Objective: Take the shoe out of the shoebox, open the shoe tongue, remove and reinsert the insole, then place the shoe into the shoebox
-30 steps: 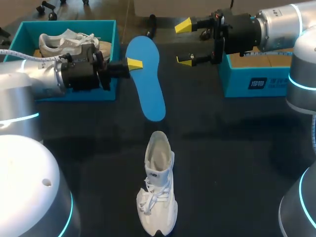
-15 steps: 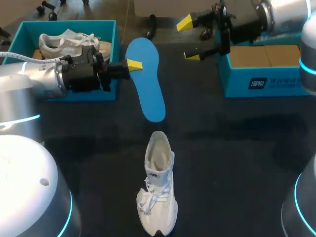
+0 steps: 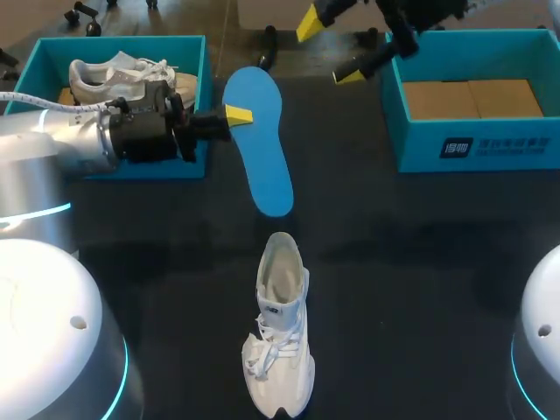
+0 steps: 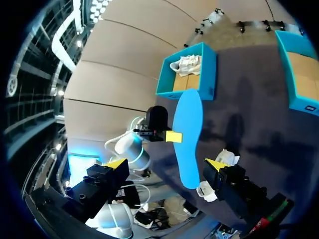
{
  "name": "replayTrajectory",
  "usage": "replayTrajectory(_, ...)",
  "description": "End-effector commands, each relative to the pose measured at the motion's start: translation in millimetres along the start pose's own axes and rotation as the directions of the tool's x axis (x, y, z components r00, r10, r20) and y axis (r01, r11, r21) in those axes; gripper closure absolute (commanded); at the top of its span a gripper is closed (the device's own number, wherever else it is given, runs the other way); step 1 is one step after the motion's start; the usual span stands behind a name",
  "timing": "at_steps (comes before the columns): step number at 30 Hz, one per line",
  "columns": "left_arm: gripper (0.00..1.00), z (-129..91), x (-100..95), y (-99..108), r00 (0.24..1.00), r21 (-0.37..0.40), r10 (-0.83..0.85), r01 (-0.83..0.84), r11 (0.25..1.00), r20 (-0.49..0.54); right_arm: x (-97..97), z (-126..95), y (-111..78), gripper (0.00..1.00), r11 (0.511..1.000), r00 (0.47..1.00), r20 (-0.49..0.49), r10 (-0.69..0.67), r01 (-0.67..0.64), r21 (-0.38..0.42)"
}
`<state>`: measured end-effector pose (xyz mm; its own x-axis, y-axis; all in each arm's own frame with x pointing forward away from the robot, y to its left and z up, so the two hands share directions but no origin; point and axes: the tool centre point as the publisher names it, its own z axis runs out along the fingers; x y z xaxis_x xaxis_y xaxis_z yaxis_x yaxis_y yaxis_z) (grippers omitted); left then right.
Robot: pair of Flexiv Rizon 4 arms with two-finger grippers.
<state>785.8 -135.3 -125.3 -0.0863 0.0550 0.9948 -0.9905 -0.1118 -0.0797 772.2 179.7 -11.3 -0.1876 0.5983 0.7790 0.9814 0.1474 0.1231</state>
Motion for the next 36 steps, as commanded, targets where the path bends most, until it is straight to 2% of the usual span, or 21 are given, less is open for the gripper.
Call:
replayTrajectory(1,1.00,0.1,-0.8,-0.2,1.000,-0.003,0.000,0.000,1.000,0.001,16.4,-1.3,-0.9,0.00,0.999,0.883,0.469,-0.015,-0.003,0.038)
replayTrajectory(4,1.00,0.1,-0.8,-0.2,1.000,-0.003,0.000,0.000,1.000,0.001,22.3,0.5,-0.6,0.00,0.996,0.821,0.570,-0.020,-0.030,0.078)
replayTrajectory(8,1.00,0.1,-0.8,-0.2,1.000,-0.003,0.000,0.000,1.000,0.001,25.5,4.0,-3.1,0.00,0.993,0.766,0.641,-0.055,-0.027,0.118)
replayTrajectory(14,1.00,0.1,-0.8,-0.2,1.000,-0.003,0.000,0.000,1.000,0.001,37.0,5.3,-10.0,0.00,0.994,0.680,0.730,-0.061,-0.027,0.107)
replayTrajectory(24,1.00,0.1,-0.8,-0.2,1.000,-0.003,0.000,0.000,1.000,0.001,65.7,27.6,-10.4,0.00,0.993,0.576,0.810,-0.107,0.029,0.111)
replayTrajectory(36,1.00,0.1,-0.8,-0.2,1.000,-0.003,0.000,0.000,1.000,0.001,92.8,62.1,-13.7,0.00,0.995,0.499,0.862,-0.095,0.060,0.075)
